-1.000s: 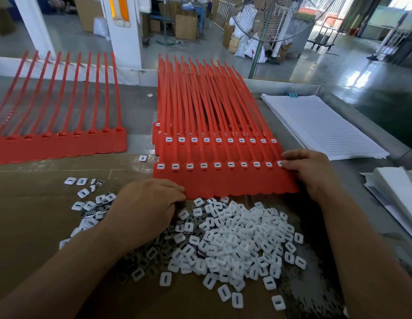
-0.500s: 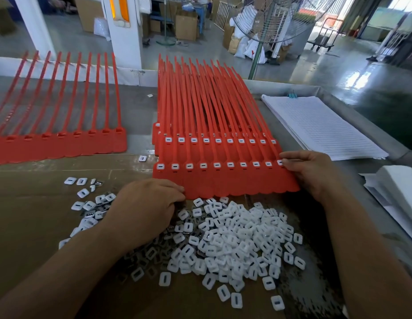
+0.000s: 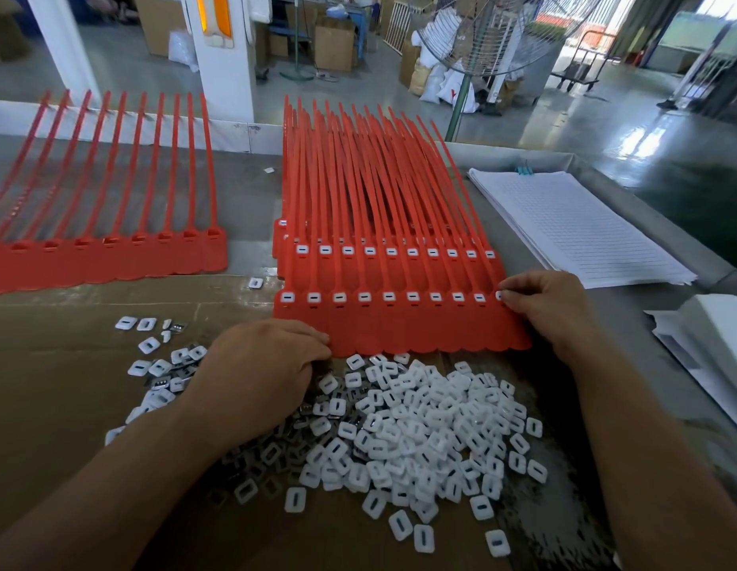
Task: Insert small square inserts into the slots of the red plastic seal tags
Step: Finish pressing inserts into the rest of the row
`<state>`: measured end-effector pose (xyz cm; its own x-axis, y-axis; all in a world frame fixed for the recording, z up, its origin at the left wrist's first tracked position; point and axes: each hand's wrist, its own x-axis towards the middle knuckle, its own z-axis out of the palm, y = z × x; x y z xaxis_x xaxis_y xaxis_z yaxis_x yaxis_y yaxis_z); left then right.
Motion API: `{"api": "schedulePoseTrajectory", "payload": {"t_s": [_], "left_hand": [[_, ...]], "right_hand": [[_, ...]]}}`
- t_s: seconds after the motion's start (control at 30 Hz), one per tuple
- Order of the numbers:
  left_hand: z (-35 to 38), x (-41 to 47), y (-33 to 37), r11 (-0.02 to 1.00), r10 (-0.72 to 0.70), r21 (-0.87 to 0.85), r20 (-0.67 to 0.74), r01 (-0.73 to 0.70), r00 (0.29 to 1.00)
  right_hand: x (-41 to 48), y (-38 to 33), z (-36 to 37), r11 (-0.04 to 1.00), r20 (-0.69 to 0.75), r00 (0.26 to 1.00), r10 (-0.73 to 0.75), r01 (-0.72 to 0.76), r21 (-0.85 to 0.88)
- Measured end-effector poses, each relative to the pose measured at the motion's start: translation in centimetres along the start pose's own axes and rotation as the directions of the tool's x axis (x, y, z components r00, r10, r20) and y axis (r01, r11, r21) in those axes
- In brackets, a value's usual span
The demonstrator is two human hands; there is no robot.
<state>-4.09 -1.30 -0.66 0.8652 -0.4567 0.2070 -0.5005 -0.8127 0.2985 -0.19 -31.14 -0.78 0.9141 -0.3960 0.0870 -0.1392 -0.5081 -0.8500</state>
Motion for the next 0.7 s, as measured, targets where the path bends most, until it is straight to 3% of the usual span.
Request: {"api": "schedulePoseTrajectory", "payload": {"t_s": [0.43,0.7], "left_hand": [[0.03,0.26,-0.02,1.0,0.007,0.004,0.002,-0.007,1.0],[0.0,0.27,-0.09,1.0,0.008,0.0,0.01,-0.008,1.0]], "right_hand": [[0.12,-0.21,-0.08,0.995,-0.09,0.993,-0.075,0.068,-0.078],[0.25,-0.65,-0.45,0.977,-0.027,0.996,0.088,-0.08,0.197]]}}
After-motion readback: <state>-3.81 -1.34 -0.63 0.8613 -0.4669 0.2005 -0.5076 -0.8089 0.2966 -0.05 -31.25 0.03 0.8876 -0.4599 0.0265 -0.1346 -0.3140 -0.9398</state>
